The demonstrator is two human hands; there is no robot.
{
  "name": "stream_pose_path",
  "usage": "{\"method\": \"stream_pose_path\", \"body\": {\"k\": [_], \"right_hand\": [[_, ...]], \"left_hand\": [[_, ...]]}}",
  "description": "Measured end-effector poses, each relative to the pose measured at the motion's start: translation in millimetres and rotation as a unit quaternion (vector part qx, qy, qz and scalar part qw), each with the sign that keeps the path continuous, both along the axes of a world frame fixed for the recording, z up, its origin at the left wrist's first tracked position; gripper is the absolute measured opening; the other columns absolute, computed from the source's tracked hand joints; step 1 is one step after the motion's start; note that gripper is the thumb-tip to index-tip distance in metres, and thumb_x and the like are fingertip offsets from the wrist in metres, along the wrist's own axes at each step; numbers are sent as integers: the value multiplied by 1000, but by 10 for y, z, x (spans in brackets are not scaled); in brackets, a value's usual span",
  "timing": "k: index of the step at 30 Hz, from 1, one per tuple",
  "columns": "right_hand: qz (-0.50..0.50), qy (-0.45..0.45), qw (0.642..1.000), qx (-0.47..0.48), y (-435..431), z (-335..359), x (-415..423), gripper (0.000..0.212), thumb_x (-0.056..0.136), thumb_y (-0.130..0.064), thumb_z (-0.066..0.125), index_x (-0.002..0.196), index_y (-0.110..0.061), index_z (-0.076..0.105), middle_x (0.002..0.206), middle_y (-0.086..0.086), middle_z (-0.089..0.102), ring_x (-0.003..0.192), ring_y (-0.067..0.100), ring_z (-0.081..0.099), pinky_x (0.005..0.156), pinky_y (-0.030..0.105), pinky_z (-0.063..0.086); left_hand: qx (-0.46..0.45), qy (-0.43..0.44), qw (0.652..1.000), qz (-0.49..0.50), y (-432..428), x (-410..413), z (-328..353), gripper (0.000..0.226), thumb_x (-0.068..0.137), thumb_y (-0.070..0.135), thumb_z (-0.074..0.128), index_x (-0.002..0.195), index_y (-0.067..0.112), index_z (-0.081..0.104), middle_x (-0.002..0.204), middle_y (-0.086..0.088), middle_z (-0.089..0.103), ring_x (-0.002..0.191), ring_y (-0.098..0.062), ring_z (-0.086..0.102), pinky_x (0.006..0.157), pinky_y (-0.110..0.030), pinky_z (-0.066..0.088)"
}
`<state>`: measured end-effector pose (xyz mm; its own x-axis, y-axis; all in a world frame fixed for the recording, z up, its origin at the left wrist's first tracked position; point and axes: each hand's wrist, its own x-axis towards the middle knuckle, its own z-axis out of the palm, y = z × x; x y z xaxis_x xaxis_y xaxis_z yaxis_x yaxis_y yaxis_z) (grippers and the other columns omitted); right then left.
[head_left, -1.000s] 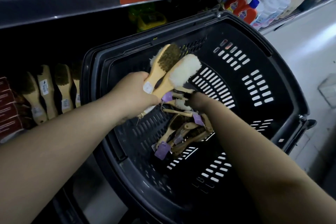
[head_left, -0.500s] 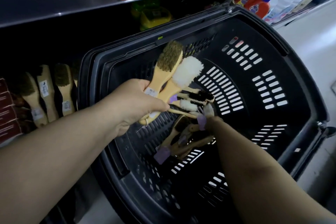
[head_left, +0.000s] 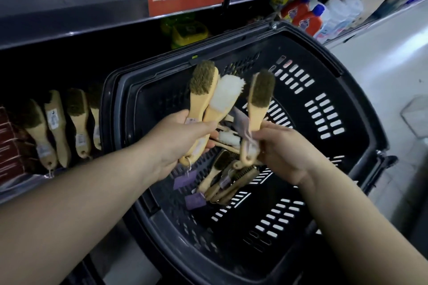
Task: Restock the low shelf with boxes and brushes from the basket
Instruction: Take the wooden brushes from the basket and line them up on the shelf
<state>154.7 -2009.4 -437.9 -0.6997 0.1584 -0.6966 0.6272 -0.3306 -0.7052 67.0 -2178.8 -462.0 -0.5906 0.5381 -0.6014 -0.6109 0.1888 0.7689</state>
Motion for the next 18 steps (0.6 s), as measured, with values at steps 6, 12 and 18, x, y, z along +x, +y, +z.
{"method": "stream_pose_path", "body": {"k": [6, 12, 18], "right_hand": [[46, 83, 977, 190, -67, 50, 120, 20, 92, 0, 48, 94, -13, 63, 85, 3, 64, 78, 15, 58, 79, 31, 47], [37, 133, 990, 36, -207, 14, 52, 21, 76, -17, 61, 95, -13, 68, 91, 8, 70, 81, 20, 66, 74, 32, 58], [-26, 133, 989, 64, -396, -98, -133, 31, 64, -20, 71, 91, -12, 58, 72, -3, 65, 64, 7, 61, 55, 17, 47]], "left_hand": [[-13, 87, 996, 14, -43, 84, 14, 19, 82, 13, 69, 95, 24, 61, 82, 2, 72, 75, -10, 68, 70, -28, 51], [41, 53, 997, 31, -39, 76, 45, 33, 79, 12, 71, 107, 21, 57, 99, -4, 73, 86, -17, 71, 84, -40, 55], [38, 0, 999, 31, -41, 137, 74, 25, 84, 30, 65, 107, 23, 60, 108, -17, 68, 94, -34, 62, 80, -49, 45]]}}
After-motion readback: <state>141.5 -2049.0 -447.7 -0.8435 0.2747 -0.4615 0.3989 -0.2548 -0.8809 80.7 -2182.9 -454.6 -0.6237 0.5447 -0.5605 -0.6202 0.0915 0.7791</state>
